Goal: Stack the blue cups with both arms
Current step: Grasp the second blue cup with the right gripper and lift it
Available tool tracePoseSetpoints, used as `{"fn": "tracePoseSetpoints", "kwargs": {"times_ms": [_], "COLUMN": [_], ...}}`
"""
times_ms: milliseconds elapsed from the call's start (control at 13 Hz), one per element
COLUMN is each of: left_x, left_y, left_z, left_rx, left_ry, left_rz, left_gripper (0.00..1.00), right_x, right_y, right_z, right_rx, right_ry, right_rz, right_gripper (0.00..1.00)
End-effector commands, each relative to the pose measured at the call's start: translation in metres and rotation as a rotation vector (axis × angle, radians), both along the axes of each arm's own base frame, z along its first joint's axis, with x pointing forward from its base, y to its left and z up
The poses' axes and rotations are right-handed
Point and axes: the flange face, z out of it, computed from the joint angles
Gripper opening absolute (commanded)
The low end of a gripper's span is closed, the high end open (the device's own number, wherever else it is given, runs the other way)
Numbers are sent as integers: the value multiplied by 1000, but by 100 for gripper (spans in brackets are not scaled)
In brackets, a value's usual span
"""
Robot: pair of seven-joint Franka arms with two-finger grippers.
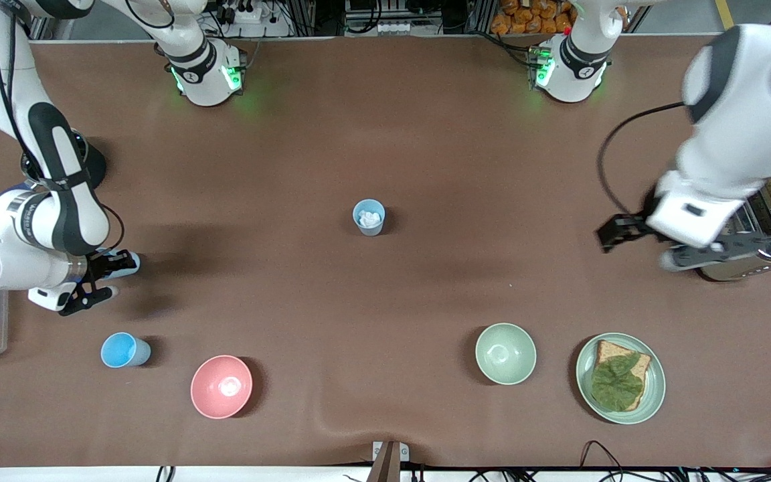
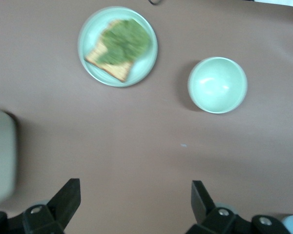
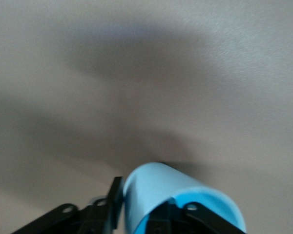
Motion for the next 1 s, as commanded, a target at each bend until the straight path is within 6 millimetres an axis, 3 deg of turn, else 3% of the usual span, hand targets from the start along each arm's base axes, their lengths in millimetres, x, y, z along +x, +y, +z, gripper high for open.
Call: {"fn": "tracePoseSetpoints", "kwargs": {"times_ms": [0, 154, 231, 462, 692, 769, 923], "left_x": [-12, -16, -21, -32, -41, -42, -45], "left_y": [48, 70, 73, 76, 79, 89, 92], "left_z": [22, 34, 42, 59, 68, 68, 70], "left_rx": [11, 26, 31, 41, 45, 45, 17], "left_ry": [-2, -15, -20, -28, -20, -11, -6], "left_rz": [-88, -123, -121, -111, -96, -88, -84], "left_gripper": [100, 100, 100, 100, 100, 100, 100], "right_x": [-4, -3, -5, -20, -34, -41, -52], "right_y": [12, 56, 92, 226, 344, 383, 443], "right_z": [24, 64, 90, 155, 180, 189, 179], "right_rx": [1, -5, -25, -88, -95, -81, -59], "right_ry": [-11, 27, 41, 18, -49, -97, -175], "right_rz": [30, 54, 38, 43, -33, -58, -177], "right_gripper": [0, 0, 0, 0, 0, 0, 0]}}
